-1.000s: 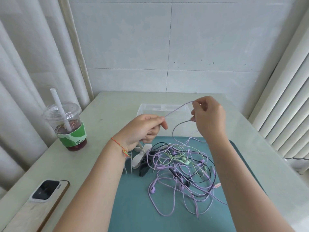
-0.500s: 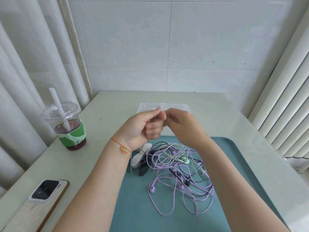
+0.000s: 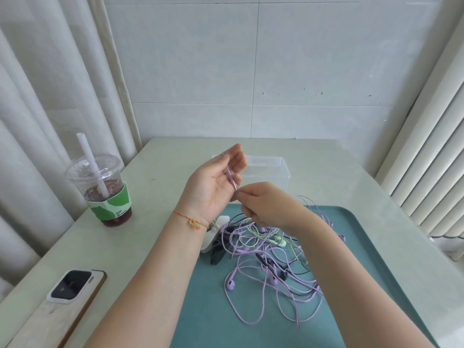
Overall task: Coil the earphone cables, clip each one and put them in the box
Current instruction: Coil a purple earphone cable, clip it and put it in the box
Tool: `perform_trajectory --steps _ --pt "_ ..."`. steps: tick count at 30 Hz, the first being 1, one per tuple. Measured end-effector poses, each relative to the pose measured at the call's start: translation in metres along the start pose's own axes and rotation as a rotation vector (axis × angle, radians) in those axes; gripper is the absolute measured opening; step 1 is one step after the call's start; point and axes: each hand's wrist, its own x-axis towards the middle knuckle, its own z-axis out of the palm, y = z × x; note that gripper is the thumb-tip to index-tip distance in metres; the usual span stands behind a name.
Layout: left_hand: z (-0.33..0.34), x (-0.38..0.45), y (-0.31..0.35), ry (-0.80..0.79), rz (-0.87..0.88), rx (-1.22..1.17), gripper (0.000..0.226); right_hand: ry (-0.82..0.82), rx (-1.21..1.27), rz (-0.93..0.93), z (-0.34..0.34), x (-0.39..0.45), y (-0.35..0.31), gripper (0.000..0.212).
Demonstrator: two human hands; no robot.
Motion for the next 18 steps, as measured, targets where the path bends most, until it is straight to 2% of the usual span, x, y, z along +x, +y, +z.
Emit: perform_trajectory --steps 4,9,18 --pt "-0.001 0.002 -0.005 0.035 0.11 0.093 0.026 -0.002 -0.146 -0.022 -0.002 -0.002 -0.003 0.026" --pt "-0.001 0.002 -0.013 0.042 0.169 0.267 0.026 0.094 -0.296 -0.082 -0.006 -0.003 -0.008 0.026" --pt "0.003 0.003 -0.015 0.093 0.25 0.208 0.027 0.082 -0.44 -0.115 0.001 -0.007 -0.013 0.026"
